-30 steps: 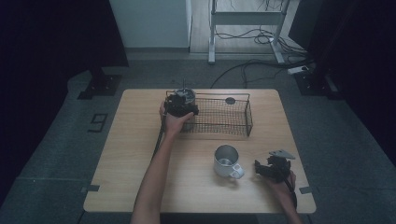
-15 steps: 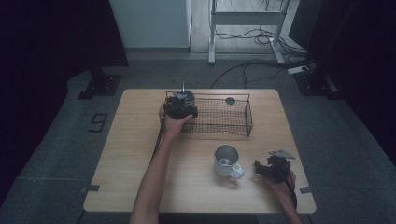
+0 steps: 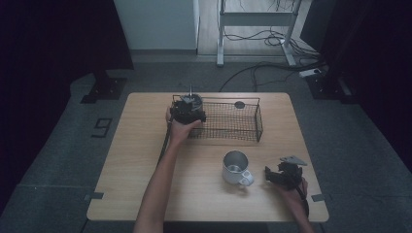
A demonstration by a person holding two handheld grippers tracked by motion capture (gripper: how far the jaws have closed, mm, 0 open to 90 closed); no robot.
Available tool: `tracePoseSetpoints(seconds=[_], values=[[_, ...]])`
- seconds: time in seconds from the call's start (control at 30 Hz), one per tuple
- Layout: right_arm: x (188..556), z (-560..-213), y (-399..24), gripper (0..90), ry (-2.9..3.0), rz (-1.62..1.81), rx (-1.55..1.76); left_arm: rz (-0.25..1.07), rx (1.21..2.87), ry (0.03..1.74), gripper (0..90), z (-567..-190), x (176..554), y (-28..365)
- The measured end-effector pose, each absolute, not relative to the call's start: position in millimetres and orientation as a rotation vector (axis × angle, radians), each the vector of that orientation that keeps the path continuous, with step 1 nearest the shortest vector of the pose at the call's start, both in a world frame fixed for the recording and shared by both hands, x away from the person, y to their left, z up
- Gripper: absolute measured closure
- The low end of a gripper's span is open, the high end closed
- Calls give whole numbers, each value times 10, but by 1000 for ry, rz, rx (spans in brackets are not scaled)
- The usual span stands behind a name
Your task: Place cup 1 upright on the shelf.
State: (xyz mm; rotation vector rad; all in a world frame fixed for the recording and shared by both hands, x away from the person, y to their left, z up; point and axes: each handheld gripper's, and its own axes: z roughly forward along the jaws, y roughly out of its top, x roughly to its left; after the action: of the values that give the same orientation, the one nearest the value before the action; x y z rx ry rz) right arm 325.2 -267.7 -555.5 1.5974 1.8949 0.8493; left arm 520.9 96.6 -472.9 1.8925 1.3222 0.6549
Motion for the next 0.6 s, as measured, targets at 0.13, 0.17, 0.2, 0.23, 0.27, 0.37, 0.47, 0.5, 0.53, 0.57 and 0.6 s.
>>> tracePoseSetpoints(seconds=[0.13, 0.17, 0.2, 0.23, 0.27, 0.37, 0.47, 0.5, 0.53, 0.57, 0.6], values=[[3252, -5555, -2677, 140, 1895, 849, 1598, 646, 1868, 1311, 23, -4674, 5187, 986], [3251, -5554, -2677, 140, 1895, 847, 1598, 638, 1870, 1311, 23, -4659, 5184, 991], [3251, -5554, -2677, 140, 1895, 847, 1598, 641, 1876, 1312, 23, -4648, 5178, 994], [3251, -5554, -2677, 140, 1895, 847, 1598, 643, 1879, 1314, 24, -4639, 5171, 997], [3252, -5555, -2677, 140, 1895, 849, 1598, 647, 1878, 1313, 24, -4628, 5157, 1003], [3251, -5554, -2677, 140, 1896, 848, 1598, 657, 1865, 1287, 20, -4573, 5087, 1035], [3252, -5555, -2677, 140, 1895, 850, 1597, 653, 1821, 1267, 8, -4483, 5015, 1094], [3252, -5555, -2677, 140, 1895, 850, 1598, 655, 1813, 1260, 8, -4453, 4991, 1111], [3252, -5555, -2677, 139, 1895, 850, 1598, 657, 1812, 1253, 8, -4424, 4967, 1128], [3252, -5555, -2678, 140, 1896, 850, 1598, 661, 1803, 1245, 8, -4390, 4935, 1149], [3252, -5554, -2677, 139, 1896, 848, 1599, 662, 1802, 1238, 8, -4370, 4915, 1168]])
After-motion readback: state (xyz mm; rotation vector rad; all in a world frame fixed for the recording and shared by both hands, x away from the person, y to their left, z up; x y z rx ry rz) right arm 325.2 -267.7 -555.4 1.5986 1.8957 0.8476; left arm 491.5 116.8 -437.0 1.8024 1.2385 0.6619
